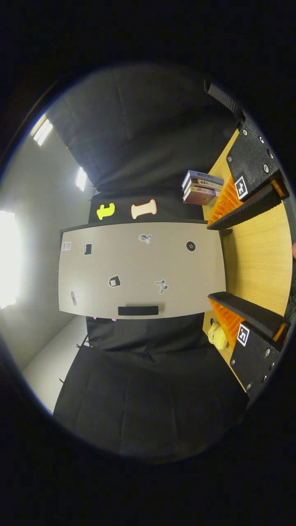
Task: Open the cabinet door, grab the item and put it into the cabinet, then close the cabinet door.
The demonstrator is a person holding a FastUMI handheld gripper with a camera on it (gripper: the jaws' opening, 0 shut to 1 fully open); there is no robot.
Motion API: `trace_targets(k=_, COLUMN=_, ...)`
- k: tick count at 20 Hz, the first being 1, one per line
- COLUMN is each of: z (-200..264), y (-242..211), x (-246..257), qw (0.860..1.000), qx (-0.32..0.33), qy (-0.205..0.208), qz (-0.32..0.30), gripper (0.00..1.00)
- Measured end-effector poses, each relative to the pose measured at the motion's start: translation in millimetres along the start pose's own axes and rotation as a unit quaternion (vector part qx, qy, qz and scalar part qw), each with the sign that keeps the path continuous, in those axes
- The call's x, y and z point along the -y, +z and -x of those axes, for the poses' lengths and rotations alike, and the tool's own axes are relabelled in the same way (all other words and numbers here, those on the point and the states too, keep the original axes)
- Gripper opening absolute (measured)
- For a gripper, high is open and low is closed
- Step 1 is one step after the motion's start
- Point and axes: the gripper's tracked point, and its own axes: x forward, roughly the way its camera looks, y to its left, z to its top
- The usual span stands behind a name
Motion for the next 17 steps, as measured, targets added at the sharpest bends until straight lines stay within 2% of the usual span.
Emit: trace_targets(k=17, z=0.6, y=-1.7, x=-7.8, qw=1.0, qx=-0.006, qy=0.004, qz=-0.004, gripper=0.93)
